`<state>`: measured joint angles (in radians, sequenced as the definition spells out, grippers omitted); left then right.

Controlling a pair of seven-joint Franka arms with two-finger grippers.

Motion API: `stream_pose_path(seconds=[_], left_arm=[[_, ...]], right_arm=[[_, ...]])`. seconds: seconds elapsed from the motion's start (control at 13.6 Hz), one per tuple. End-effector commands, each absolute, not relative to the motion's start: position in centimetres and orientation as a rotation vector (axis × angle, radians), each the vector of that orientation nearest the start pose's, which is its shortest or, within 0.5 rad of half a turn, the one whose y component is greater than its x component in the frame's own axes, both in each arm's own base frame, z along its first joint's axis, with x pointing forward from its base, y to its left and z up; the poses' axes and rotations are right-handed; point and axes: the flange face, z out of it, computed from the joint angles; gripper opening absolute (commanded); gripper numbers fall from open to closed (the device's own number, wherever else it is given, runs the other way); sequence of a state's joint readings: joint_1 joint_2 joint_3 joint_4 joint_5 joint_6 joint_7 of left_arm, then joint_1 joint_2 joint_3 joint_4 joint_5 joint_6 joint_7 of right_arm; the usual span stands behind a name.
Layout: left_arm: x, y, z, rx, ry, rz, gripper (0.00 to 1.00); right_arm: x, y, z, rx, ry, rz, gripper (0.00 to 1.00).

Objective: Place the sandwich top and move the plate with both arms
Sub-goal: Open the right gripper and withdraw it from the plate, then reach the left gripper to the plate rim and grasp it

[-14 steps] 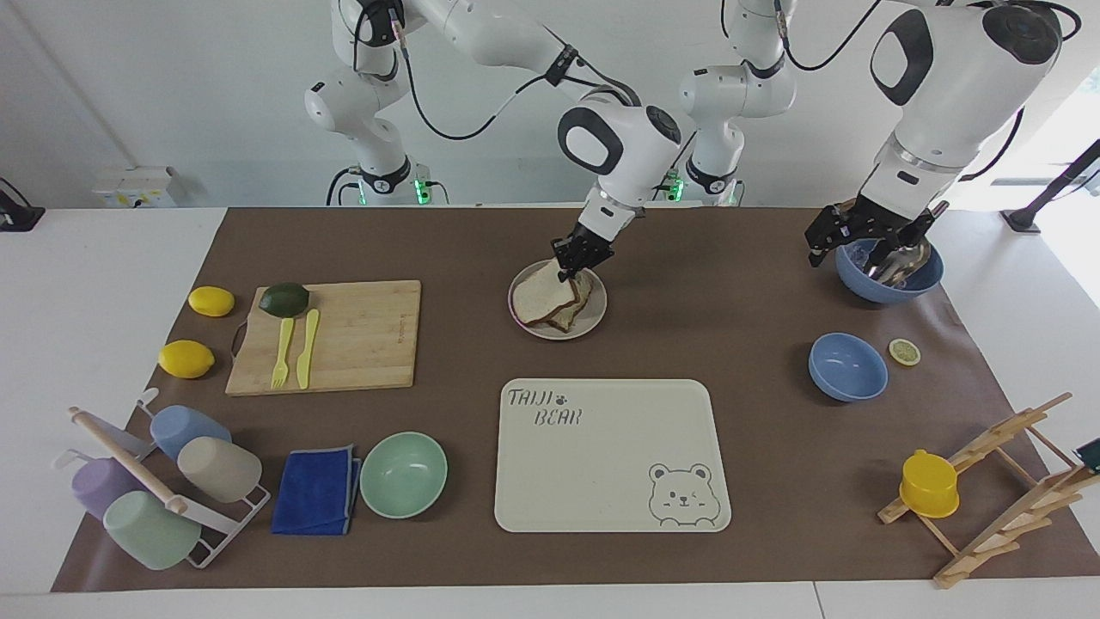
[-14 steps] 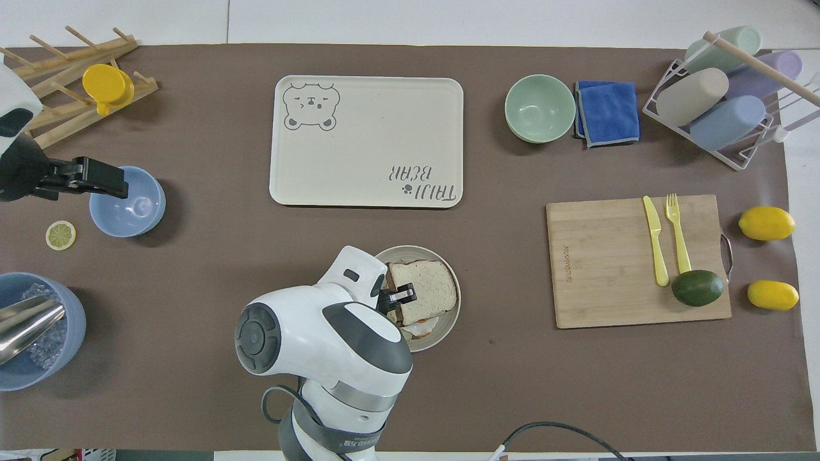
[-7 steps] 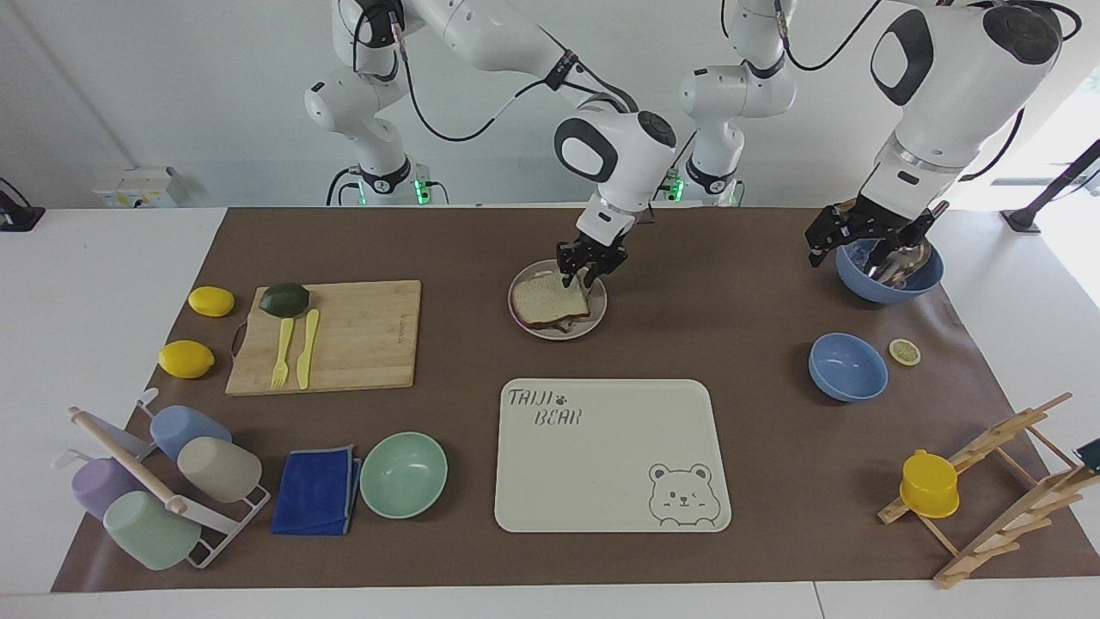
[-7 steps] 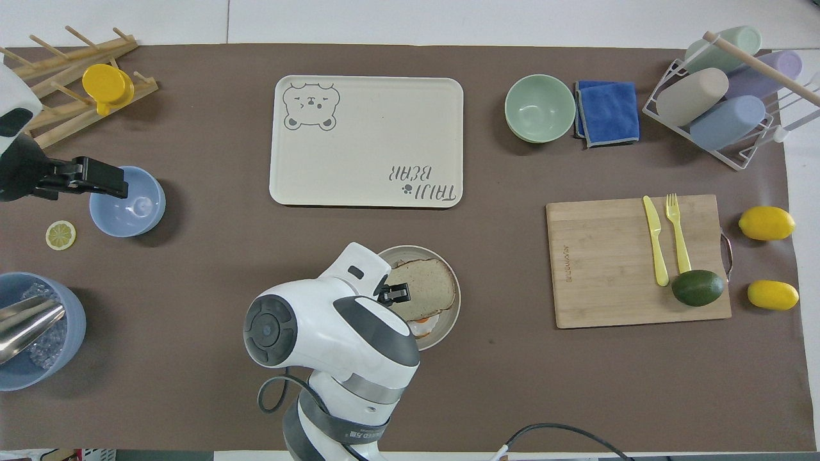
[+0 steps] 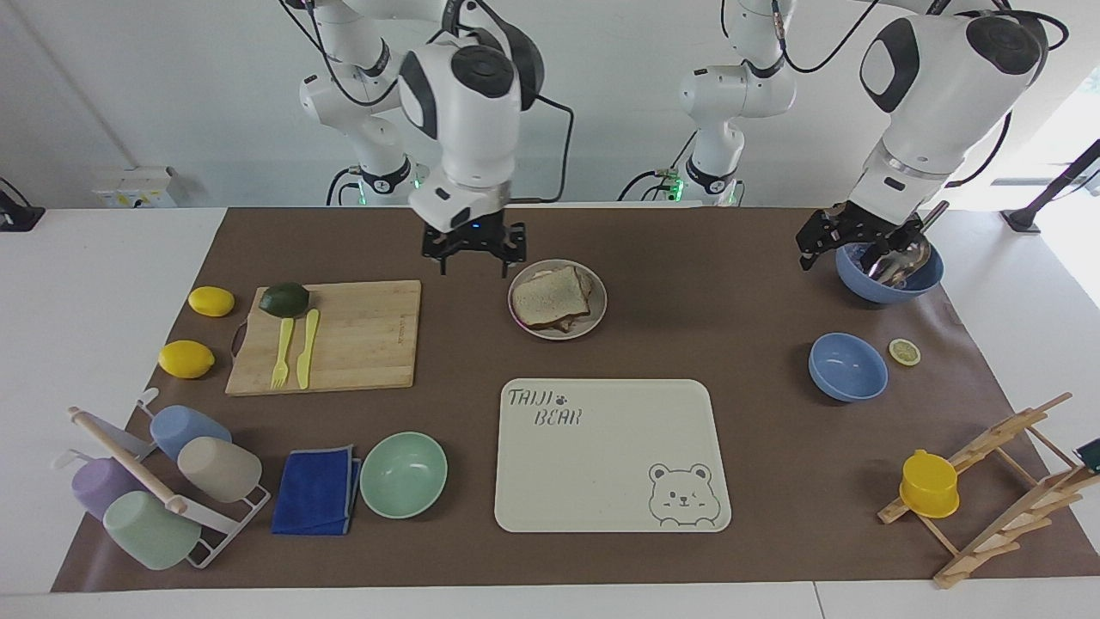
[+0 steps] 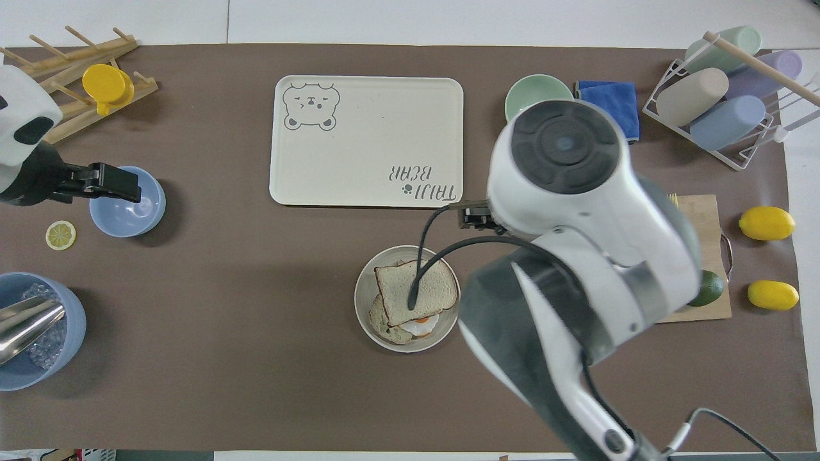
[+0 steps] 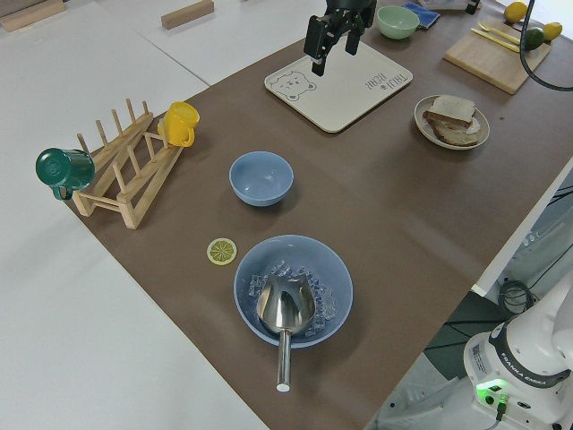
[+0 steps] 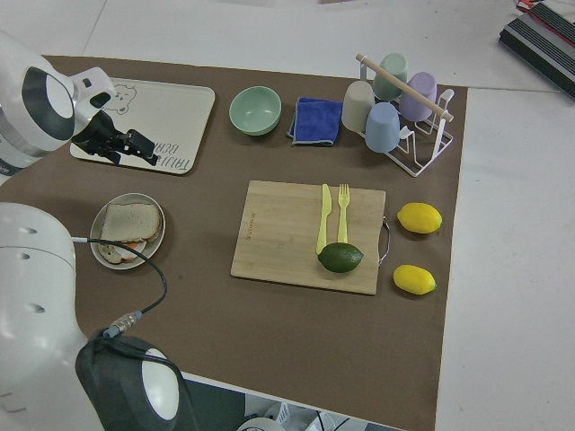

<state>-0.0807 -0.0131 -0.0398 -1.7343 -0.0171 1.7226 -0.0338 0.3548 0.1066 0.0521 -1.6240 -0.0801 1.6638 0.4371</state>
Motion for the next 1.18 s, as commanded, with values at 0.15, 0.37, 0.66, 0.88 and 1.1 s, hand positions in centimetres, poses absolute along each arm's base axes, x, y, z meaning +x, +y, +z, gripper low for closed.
stream_pose_path(seconds=[0.15,0.37,0.66,0.88,1.1], left_arm=[[51.6,-13.0,51.0,-3.243,0.056,0.01,1.0],[50.2,-17.7,45.4,-3.333,0.024,0.079,1.0],[46.7,-24.7,36.7,-3.38,0.111,0.098,0.99],[44.3,-27.3,32.9,-3.37,0.173,0.103,0.98],[43.4,-27.9,31.3,-3.386,0.14,0.139,0.88]], right_arm=[[54.4,8.4,59.2,-3.158,0.01,0.181,1.0],[54.6,2.0,58.7,-3.143,-0.043,0.229,1.0],[54.7,-1.1,58.2,-3.153,-0.066,0.188,1.0],[54.7,-3.4,58.2,-3.122,-0.05,0.229,1.0],[54.5,-3.1,58.4,-3.114,-0.014,0.235,1.0]])
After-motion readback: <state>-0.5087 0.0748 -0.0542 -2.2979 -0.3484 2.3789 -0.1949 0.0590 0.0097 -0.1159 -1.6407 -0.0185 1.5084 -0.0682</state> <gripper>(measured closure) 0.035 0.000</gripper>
